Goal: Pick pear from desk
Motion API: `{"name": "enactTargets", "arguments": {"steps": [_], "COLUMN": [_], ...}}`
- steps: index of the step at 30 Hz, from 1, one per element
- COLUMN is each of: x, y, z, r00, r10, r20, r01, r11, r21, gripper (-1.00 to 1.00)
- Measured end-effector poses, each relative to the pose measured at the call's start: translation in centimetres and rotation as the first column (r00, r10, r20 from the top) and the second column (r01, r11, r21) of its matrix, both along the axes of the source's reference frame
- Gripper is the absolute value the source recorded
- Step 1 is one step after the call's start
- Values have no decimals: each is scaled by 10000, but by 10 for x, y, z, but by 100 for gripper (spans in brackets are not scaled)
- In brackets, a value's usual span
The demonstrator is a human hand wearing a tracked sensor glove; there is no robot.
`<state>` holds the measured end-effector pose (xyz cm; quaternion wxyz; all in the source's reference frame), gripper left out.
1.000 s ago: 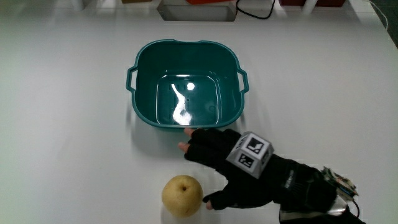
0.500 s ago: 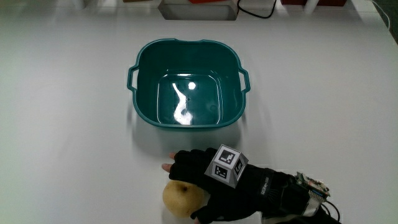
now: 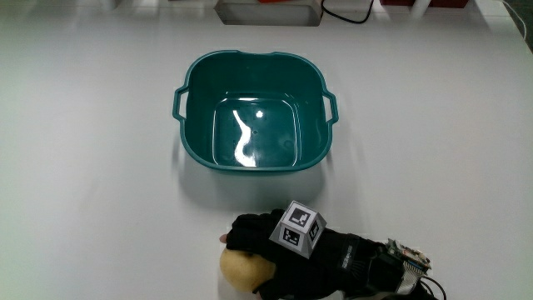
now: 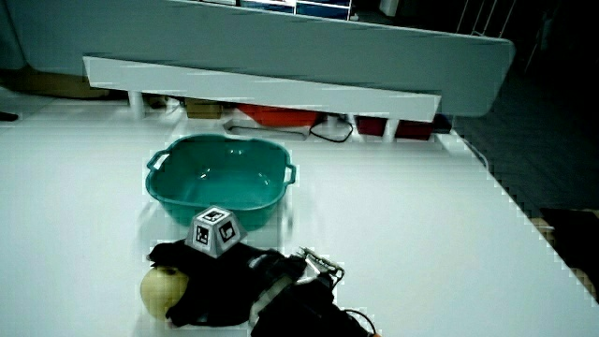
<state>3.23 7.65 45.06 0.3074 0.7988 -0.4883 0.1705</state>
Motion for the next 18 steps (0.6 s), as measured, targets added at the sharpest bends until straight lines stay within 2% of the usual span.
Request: {"name": "enactTargets", "arguments": {"steps": [1,2,4,5,6,10,11,12,16,18], "x": [2,0,0,1,0,5,9,7,13,15], "y": [4,1,1,4,0,-8,-5,-12,-20,-24], "z": [17,0,-1,11,-4,-12,14,-17,-19,-24], "r00": [9993,9998,9999,9993,9998,9995,9984,9993,9980,9981], "r10": [185,75,46,125,-1,125,521,218,389,431], "r20": [315,191,157,343,177,303,214,301,497,448], "r01": [-197,-76,-48,-154,-4,-138,-526,-233,-410,-456], "r11": [9991,10000,9999,9961,9996,9989,9983,9985,9982,9973], "r21": [381,9,150,873,294,442,260,504,431,573], "gripper": [75,80,90,95,100,100,100,100,100,100]}}
